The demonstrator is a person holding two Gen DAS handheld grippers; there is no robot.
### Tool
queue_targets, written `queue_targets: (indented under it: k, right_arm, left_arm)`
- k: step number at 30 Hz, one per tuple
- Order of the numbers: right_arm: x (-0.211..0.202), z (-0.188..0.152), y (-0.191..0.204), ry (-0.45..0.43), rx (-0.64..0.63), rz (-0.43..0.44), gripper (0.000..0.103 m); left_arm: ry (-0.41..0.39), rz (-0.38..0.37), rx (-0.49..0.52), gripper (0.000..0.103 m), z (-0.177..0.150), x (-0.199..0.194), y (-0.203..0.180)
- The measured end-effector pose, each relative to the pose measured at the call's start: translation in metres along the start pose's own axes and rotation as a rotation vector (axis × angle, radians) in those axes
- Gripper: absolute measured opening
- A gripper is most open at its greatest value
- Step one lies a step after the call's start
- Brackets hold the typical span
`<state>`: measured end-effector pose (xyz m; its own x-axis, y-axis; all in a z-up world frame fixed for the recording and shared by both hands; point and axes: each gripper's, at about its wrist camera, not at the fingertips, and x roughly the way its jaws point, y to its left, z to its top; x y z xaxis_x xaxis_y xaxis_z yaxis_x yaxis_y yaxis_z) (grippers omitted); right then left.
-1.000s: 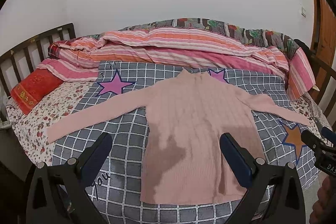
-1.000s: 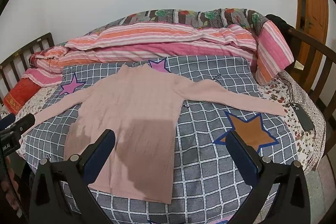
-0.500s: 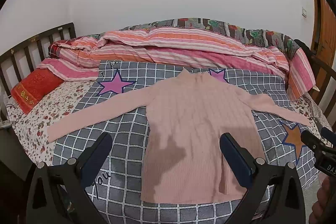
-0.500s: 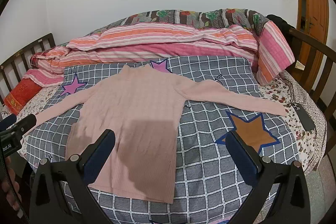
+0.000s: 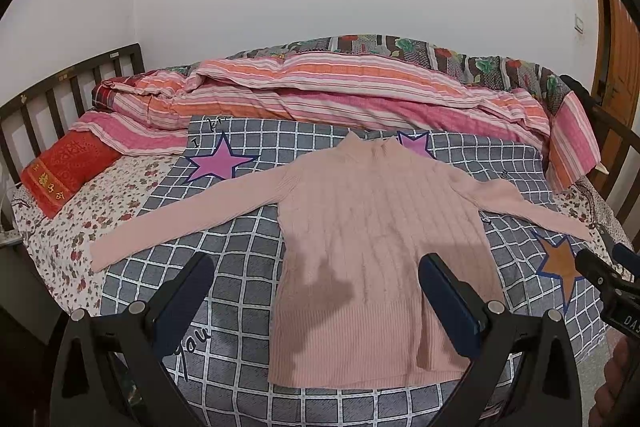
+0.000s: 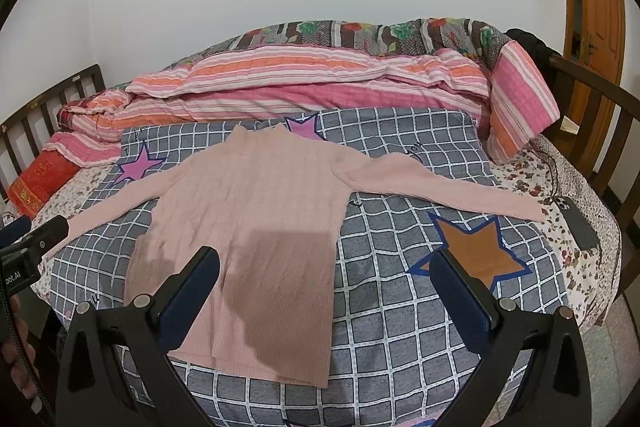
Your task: Fold small clothes
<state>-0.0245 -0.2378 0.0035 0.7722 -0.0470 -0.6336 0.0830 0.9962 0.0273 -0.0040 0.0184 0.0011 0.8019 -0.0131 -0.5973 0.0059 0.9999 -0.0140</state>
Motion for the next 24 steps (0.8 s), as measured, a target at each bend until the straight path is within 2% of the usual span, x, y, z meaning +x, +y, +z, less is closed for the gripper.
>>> queue_targets:
  k: [24]
  right_arm:
    - [0.013, 0.007, -0.001, 0.007, -0.003, -0.003, 0.103]
  left_arm:
    - [-0.003, -0.016, -0.007, 0.103, 0.011, 0.018, 0.003]
